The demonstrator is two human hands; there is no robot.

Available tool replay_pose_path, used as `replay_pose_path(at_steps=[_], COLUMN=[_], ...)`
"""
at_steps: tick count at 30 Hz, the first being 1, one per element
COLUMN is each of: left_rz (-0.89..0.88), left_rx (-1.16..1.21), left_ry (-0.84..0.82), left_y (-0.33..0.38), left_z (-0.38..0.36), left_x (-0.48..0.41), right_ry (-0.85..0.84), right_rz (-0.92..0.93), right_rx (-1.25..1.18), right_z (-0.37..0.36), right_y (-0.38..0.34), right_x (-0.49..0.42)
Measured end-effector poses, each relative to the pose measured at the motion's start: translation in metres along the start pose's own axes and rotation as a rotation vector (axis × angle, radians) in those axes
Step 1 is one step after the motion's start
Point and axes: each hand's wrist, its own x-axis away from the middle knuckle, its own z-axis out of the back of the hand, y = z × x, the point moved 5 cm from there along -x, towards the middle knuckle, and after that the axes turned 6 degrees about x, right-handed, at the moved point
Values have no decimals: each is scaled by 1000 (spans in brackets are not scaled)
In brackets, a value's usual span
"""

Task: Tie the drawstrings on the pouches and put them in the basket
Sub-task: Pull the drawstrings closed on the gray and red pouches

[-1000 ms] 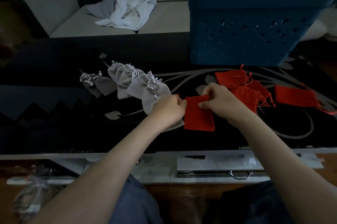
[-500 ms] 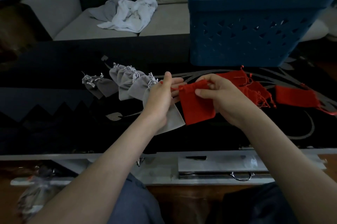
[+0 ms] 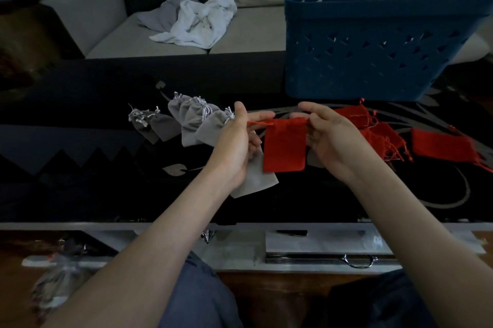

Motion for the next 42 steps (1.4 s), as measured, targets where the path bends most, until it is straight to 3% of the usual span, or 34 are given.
replay_pose_path(at_steps=[5,10,12,17,21,29,37,42], left_rz=[16,25,39,20,-42,-229,-213,-243], left_rx=[212,319,366,395,275,-139,-272,-390], left_ry=[-3,41,28,-124,-233,-167,-169,-170], left_y=[6,10,9,12,12,7,1,1], left_z=[-2,-1,-3,-12,-17,-9,-18,-22], left_x=[1,1,0,1,6,4,6,11], right_ry=[36,151,112,36,-10,-115,-272,-248], right_rz=[18,-79,-45,144,178,345,434,475], right_rx=[-189,-579,-639,-430,-355,354,608,877], right_z=[2,10,9,7,5,-16,-33,-30], right_y=[2,8,5,-14,-20,-23,-20,-11], right_x=[-4,-12,-12,-10,-7,11,18,15])
